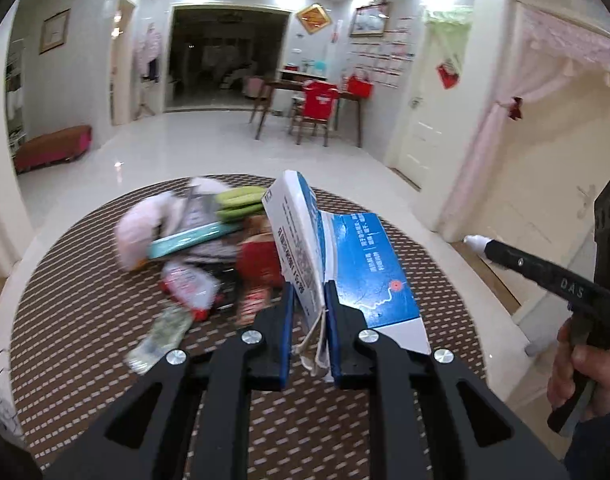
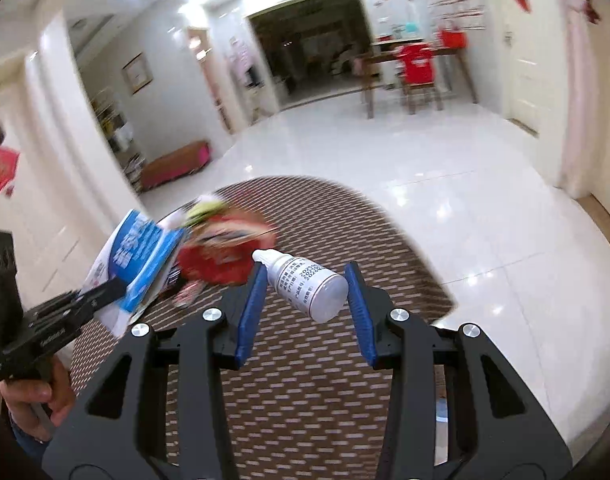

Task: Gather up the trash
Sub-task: 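Drop the blue-white box into the blue bin with the left gripper while the right drops the bottle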

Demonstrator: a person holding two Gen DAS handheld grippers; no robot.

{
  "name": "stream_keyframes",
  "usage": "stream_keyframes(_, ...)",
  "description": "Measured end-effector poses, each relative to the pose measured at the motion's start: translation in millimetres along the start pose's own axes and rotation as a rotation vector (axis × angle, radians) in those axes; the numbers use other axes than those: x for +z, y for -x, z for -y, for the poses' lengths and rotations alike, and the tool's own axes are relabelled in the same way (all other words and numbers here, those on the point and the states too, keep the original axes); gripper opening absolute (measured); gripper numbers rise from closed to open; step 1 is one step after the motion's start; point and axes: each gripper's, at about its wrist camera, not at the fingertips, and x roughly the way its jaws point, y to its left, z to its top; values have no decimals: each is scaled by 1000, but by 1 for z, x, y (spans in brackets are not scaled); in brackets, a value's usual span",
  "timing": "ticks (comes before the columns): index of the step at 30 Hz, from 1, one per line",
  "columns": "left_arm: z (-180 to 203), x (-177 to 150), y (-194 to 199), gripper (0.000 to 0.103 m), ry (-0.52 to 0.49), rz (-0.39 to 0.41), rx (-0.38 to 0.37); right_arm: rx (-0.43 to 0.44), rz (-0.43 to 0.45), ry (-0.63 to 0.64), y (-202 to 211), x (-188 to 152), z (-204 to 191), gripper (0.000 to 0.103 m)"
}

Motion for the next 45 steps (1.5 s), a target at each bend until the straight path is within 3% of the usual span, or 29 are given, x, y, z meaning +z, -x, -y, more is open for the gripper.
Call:
stream_keyframes(5, 42, 8, -26, 14, -54, -19, -64, -134, 14, -111, 10, -1, 75, 40)
stream_keyframes(8, 60, 10, -40, 14, -79, -34, -92, -213, -33, -212, 1, -16, 129, 40)
stream_keyframes(15, 103, 16, -77, 14, -142, -80, -143, -270, -150, -350, -44, -55, 204, 40)
stream_keyframes(18, 117, 17, -93, 14, -167, -102, -155, -261, -181, -374, -62, -65, 221, 41)
stream_keyframes(20, 129, 19, -104, 14, -183, -117, -163, -253, -203, -397, -76, -71, 234, 52)
stream_keyframes(21, 133, 18, -109, 14, -189, -122, -167, -254, -220, -410, -81, -74, 241, 67)
stream_keyframes(25, 157, 19, -130, 14, -231, -150, -185, -260, -219, -476, -82, -81, 263, 74)
stream_keyframes(32, 204, 15, -167, 14, -308, -216, -243, -279, -132, -539, -39, -83, 289, 78)
stream_keyframes(41, 269, 5, -237, 15, -450, -403, -273, -291, -31, -556, -1, -62, 297, 81)
stream_keyframes(45, 283, 2, -263, 21, -506, -483, -283, -293, -2, -557, 8, -57, 297, 82)
